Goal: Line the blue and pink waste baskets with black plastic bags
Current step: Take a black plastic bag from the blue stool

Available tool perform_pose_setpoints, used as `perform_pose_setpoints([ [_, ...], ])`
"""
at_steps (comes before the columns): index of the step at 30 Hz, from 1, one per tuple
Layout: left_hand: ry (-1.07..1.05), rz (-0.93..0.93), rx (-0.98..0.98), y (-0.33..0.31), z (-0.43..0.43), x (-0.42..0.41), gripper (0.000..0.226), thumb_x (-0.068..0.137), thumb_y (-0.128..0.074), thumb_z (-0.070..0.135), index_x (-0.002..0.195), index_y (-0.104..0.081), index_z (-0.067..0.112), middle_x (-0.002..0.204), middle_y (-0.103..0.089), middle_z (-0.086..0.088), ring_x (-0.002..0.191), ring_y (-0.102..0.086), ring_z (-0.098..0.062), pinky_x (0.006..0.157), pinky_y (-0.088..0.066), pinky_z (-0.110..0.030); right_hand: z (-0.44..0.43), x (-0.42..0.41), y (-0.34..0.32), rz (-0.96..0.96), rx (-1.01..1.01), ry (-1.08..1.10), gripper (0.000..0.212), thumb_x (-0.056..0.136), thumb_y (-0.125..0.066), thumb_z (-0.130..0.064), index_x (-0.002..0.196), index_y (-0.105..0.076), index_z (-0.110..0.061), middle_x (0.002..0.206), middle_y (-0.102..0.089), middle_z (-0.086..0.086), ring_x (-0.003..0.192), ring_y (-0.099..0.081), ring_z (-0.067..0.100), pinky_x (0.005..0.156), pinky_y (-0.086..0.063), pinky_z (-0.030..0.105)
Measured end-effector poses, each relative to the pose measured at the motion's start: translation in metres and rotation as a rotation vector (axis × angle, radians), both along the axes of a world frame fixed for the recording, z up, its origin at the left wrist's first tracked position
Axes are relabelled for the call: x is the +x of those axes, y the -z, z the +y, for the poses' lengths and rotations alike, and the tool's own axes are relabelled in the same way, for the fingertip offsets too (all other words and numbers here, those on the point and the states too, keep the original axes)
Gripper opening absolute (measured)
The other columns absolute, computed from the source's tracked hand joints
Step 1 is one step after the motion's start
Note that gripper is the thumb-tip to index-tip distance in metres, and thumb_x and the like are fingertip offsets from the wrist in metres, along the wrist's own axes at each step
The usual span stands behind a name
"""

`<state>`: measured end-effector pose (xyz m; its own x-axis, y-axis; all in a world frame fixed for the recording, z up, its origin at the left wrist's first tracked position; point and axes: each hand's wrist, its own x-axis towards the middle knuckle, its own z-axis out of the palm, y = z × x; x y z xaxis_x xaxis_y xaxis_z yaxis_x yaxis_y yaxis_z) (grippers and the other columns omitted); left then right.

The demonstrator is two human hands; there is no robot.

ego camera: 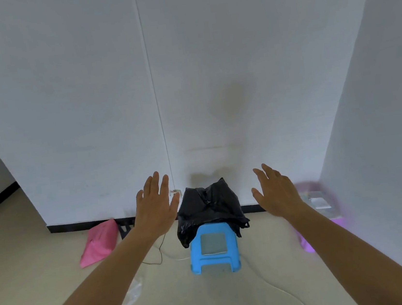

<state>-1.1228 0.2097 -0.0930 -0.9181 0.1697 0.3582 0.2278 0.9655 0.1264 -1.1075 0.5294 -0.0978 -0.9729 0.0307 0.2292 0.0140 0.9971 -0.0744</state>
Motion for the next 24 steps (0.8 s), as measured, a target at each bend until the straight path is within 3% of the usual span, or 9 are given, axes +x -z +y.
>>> perform_pose_setpoints([
  [7, 0.033, -0.109, -0.056, 0.044, 0.037, -0.178, 0.062, 0.100, -0.029, 0.047, 0.152, -0.023, 0.014, 0.161, -0.017, -0.013, 0.148, -0.016, -0.030, 0.116, -0.024, -0.049, 0.052, -0.157, 0.046, -0.082, -0.013, 0.063, 0.060, 0.098, -0.044, -0.041, 0.150, -0.028, -0.016, 0.159, -0.024, 0.012, 0.138, -0.036, 0.029, 0.107, -0.034, 0.042],
  [13, 0.007, -0.292, -0.137, 0.122, 0.075, -0.324, 0.056, 0.099, -0.033, 0.046, 0.145, -0.037, 0.014, 0.158, -0.027, -0.013, 0.146, -0.021, -0.030, 0.112, -0.029, -0.049, 0.087, -0.310, 0.118, -0.181, -0.057, 0.052, 0.058, 0.098, -0.047, -0.039, 0.148, -0.032, -0.015, 0.155, -0.030, 0.012, 0.134, -0.041, 0.030, 0.104, -0.037, 0.042],
  [18, -0.035, -0.467, -0.156, 0.188, 0.091, -0.417, 0.053, 0.097, -0.037, 0.045, 0.140, -0.043, 0.015, 0.152, -0.037, -0.012, 0.141, -0.029, -0.029, 0.109, -0.034, -0.047, 0.096, -0.413, 0.183, -0.304, -0.067, -0.017, 0.052, 0.095, -0.048, -0.036, 0.141, -0.040, -0.013, 0.142, -0.045, 0.011, 0.122, -0.051, 0.029, 0.096, -0.045, 0.042],
  [24, -0.087, -0.641, -0.074, 0.292, 0.098, -0.461, 0.048, 0.094, -0.048, 0.036, 0.136, -0.047, 0.013, 0.144, -0.044, -0.014, 0.134, -0.036, -0.031, 0.103, -0.038, -0.049, 0.078, -0.486, 0.288, -0.491, -0.102, -0.071, 0.049, 0.094, -0.049, -0.032, 0.138, -0.042, -0.013, 0.132, -0.052, 0.011, 0.111, -0.054, 0.031, 0.088, -0.045, 0.043],
])
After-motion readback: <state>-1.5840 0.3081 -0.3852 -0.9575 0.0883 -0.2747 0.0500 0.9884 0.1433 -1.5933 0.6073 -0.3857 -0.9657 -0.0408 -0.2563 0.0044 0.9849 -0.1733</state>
